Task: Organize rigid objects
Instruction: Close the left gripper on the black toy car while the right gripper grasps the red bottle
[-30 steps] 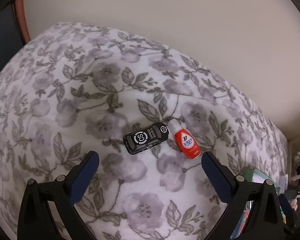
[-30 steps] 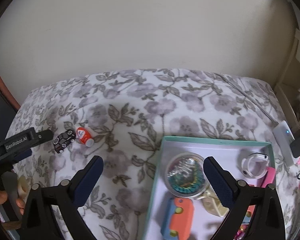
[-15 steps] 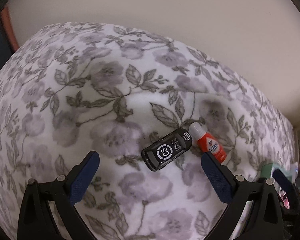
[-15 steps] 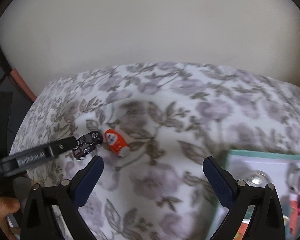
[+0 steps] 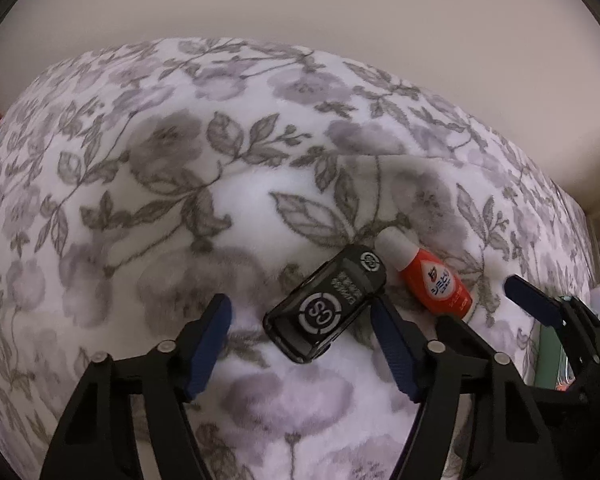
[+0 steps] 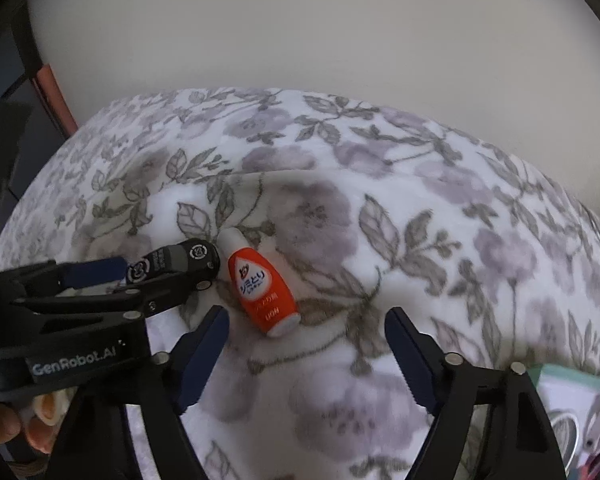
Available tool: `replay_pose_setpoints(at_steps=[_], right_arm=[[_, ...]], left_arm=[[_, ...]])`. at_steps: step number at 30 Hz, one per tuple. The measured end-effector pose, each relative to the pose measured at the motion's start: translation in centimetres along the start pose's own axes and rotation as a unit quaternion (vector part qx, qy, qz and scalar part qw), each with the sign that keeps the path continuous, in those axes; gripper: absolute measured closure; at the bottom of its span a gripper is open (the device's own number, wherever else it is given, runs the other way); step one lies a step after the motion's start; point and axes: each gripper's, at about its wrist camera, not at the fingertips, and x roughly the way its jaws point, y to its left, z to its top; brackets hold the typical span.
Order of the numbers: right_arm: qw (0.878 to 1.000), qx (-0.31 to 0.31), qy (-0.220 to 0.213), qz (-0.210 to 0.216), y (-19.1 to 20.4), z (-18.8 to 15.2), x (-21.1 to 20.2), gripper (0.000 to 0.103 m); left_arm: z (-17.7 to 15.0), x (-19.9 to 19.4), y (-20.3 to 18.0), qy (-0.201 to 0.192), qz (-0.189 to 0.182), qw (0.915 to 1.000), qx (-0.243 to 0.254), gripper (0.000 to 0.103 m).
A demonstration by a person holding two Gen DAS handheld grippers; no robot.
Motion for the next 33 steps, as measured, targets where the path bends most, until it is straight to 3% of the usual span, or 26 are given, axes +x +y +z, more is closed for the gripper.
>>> replay_pose_setpoints(at_steps=[6, 13, 18, 20, 33], right_arm=[[1.000, -0.021, -0.008, -0.010, 0.9, 0.7, 1.4, 0.033], [0.998, -0.065, -0.016, -0.018, 2.8, 1.4, 2.3, 0.043], [0.996, -0.083, -0.008, -0.012, 3.5, 1.7, 2.8, 0.055], [0.996, -0.085, -0.010, -0.006, 3.5, 1.6, 2.7, 0.065], [0.998, -0.055, 0.005, -0.008, 2.1, -0.6, 1.0, 0.067]], left_arm=[[0.6, 0.3, -0.6, -0.002, -0.010, 0.9997, 0.021, 0.041], [0.7, 0.4, -0.2, -0.001, -0.026, 0.9996, 0.013, 0.042], [0.8, 0.5, -0.2, -0.003, -0.027, 0.9996, 0.006, 0.042], [0.8, 0.5, -0.2, -0.005, -0.027, 0.9996, 0.004, 0.042], [-0.2, 0.5, -0.7, -0.003, -0.023, 0.9997, -0.006, 0.055]])
